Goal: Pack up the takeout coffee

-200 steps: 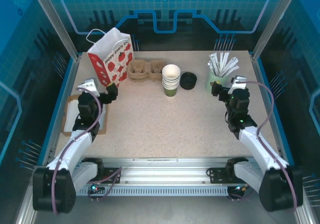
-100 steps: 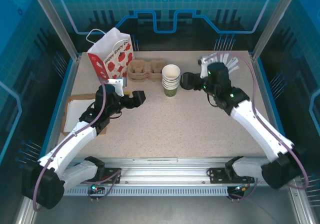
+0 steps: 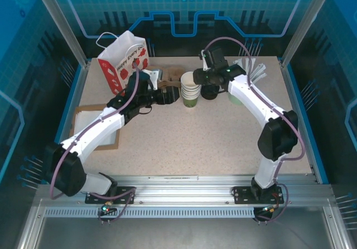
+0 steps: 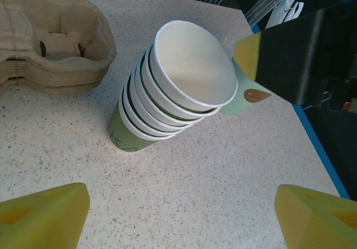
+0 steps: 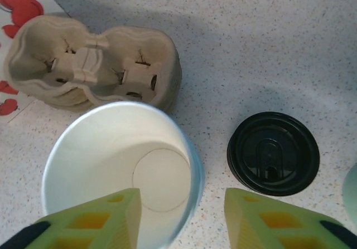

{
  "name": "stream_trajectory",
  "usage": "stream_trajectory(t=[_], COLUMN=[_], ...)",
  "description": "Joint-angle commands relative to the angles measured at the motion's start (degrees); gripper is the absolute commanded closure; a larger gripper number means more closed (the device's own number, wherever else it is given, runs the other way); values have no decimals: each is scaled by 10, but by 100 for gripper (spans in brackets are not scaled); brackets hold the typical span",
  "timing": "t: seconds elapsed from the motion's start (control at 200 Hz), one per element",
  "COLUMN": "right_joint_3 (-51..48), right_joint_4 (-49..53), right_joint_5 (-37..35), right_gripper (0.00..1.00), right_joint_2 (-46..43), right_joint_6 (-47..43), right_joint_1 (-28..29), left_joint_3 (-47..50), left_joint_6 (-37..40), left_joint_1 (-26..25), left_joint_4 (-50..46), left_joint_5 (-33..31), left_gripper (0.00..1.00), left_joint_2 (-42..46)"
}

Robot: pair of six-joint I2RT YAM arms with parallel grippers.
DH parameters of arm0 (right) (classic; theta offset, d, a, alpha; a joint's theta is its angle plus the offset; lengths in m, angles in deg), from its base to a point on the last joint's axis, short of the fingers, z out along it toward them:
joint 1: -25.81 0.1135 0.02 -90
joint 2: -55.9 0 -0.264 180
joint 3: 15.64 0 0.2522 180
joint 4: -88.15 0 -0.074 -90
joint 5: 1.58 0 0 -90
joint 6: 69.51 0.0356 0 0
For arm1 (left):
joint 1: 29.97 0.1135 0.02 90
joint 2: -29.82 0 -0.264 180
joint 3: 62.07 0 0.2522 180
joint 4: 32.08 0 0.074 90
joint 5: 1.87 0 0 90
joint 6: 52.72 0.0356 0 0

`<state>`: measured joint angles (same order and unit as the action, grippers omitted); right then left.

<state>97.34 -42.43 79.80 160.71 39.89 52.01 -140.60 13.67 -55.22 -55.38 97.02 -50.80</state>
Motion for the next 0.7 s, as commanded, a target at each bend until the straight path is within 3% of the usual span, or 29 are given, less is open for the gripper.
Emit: stream_trajectory(t=[0.0, 0.205, 0.695], right_joint_3=[36, 72, 82], right_joint_4=[28, 38, 47], right_joint_5=[-10, -1, -2], right_gripper=[61, 75, 87], right_joint_2=[26, 63, 72], right_joint_6=[0, -5, -20], right_joint_1=[-1, -1, -1], left_joint_3=[-32, -39, -36], left_joint_6=[13, 19, 23], left_joint_1=[-8, -10, -11], left_joint_4=[-17, -19, -21], left_joint_5=[13, 12, 12], left_gripper=[12, 12, 12], left_joint_2=[-17, -29, -38])
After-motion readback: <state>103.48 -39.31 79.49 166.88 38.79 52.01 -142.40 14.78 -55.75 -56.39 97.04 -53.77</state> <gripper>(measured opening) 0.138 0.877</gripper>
